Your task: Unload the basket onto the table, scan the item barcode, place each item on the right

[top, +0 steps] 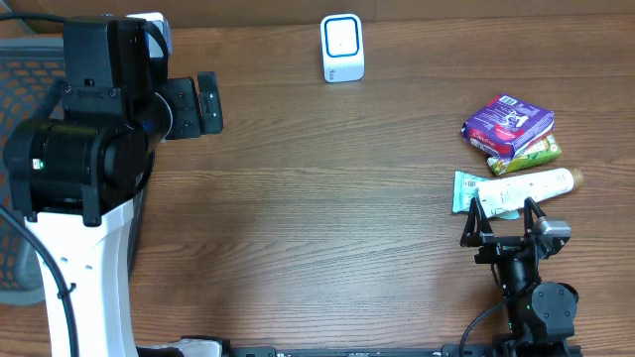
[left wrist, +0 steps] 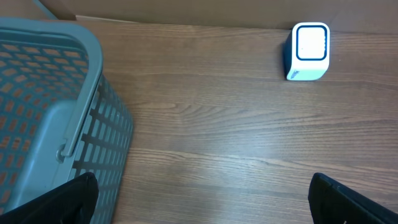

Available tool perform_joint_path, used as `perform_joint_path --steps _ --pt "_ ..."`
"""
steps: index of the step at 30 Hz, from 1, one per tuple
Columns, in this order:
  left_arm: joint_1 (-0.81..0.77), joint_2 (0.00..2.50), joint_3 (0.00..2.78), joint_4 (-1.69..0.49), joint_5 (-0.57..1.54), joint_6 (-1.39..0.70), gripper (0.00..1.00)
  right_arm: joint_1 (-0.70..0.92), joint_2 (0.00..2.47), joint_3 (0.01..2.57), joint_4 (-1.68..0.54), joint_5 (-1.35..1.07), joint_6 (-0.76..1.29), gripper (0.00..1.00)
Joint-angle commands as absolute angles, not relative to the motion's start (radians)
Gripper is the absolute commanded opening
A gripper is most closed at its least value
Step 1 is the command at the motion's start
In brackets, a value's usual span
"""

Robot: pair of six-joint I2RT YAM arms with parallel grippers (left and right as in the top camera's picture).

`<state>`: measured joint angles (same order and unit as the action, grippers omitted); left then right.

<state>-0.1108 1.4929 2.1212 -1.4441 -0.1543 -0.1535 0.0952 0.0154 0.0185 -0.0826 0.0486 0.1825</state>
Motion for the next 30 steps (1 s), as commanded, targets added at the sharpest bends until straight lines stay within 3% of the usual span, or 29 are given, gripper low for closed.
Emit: perform_joint_path --steps 1,15,20,30 --pt "-0.105 1.499 2.127 -1.440 -0.160 -0.142 0.99 0.103 0.003 0.008 -0.080 0.043 0.178 1.00" --pt "-0.107 1.458 2.116 -1.444 -0.121 -0.141 1.00 0.103 0.003 0.008 -0.080 0.043 0.178 1.00" --pt "-0.108 1.275 1.880 -1.160 -0.024 -0.141 1.00 0.103 0.003 0.008 -0.080 0.043 0.178 1.00" --pt "-0.074 0.807 1.127 -0.601 -0.026 -0.138 0.99 0.103 0.003 0.008 -0.080 0.043 0.178 1.00"
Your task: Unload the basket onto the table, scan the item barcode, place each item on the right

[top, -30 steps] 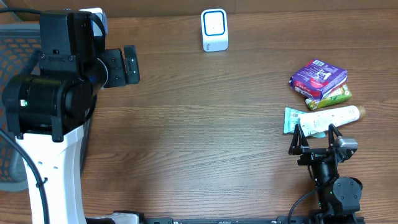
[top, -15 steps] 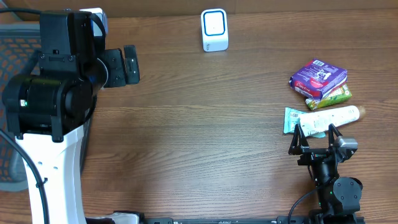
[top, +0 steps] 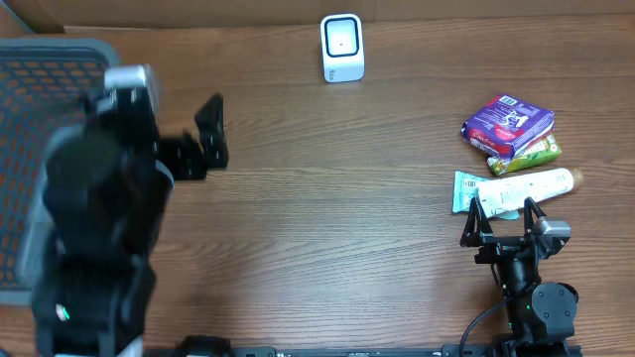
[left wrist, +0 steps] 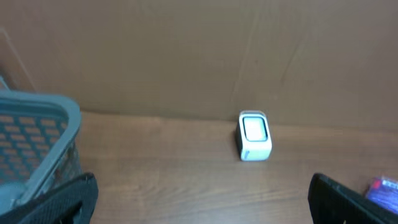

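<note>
The white scanner with a blue-framed window stands at the table's back edge; the left wrist view shows the scanner far ahead. A purple packet, a green packet and a white tube lie together at the right. My right gripper stands open just in front of the tube, holding nothing. My left gripper is open over bare wood at the left, far from the items. Its dark fingers show wide apart, with nothing between them.
A grey mesh basket sits at the far left, beside my left arm; its rim shows in the left wrist view. A brown cardboard wall closes the back of the table. The purple packet peeks in at the right.
My left arm has shifted toward the table's front and its wrist has tilted up, so the scanner now looks smaller and farther and the wall fills the view. The right arm has not moved.
</note>
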Available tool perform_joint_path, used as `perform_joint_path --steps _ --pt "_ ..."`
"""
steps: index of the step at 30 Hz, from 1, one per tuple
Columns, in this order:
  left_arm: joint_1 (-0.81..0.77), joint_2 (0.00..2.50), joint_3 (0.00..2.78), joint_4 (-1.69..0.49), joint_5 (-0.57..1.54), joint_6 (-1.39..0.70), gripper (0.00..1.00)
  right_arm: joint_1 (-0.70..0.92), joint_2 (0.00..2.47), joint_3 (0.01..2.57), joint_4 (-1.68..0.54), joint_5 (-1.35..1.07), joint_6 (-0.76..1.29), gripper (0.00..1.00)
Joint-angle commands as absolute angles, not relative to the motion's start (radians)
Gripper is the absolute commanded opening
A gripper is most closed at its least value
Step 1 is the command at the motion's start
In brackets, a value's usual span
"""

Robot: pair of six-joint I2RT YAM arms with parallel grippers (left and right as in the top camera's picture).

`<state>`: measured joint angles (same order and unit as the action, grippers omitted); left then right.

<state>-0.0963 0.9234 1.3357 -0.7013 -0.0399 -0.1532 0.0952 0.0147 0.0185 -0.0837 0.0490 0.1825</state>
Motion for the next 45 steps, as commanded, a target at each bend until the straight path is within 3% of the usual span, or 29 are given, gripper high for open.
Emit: perform_joint_path --steps 1,10,16,24,45 --pt "-0.067 0.758 1.046 -0.544 -0.029 -0.137 0.99 0.103 0.003 0.008 -0.080 0.043 0.178 1.00" --pt "-0.031 0.340 0.391 -0.073 -0.055 -0.138 1.00 0.103 0.003 0.008 -0.080 0.043 0.178 1.00" --pt "-0.031 0.120 0.151 0.006 -0.087 -0.138 0.99 0.103 0.003 0.008 -0.080 0.043 0.178 1.00" --pt "-0.032 0.003 0.009 0.025 -0.133 -0.135 1.00 0.103 0.003 0.008 -0.080 0.043 0.178 1.00" --pt "-0.033 0.004 0.005 -0.063 -0.149 -0.130 1.00 0.103 0.003 0.008 -0.080 0.043 0.178 1.00"
